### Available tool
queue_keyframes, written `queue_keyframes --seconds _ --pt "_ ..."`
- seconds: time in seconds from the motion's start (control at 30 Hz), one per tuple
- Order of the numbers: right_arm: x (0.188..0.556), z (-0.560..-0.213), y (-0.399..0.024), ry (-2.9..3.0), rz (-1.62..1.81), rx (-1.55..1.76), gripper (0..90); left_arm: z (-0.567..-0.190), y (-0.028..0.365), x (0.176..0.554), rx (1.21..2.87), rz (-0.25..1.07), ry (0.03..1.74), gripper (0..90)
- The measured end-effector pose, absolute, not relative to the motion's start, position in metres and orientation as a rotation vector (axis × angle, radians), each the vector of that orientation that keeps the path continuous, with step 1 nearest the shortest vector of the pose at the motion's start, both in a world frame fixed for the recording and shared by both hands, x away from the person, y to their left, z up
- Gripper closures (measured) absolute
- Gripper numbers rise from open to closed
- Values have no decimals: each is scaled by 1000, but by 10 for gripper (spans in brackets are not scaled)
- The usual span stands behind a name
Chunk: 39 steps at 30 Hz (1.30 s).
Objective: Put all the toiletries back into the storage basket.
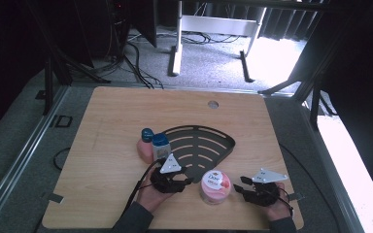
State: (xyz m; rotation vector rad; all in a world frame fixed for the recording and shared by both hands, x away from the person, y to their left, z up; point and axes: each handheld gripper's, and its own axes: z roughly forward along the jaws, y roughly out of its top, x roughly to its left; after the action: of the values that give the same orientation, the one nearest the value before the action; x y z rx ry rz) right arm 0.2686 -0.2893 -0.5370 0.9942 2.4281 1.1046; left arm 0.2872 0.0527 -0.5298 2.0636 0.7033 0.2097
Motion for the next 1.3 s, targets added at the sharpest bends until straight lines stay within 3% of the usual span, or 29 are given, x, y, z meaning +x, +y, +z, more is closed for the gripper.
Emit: queue_keyframes --seconds 1.3 --pt "254 -534 -281 2606 1258 697 476 -536 32 275 2119 79 446 449"
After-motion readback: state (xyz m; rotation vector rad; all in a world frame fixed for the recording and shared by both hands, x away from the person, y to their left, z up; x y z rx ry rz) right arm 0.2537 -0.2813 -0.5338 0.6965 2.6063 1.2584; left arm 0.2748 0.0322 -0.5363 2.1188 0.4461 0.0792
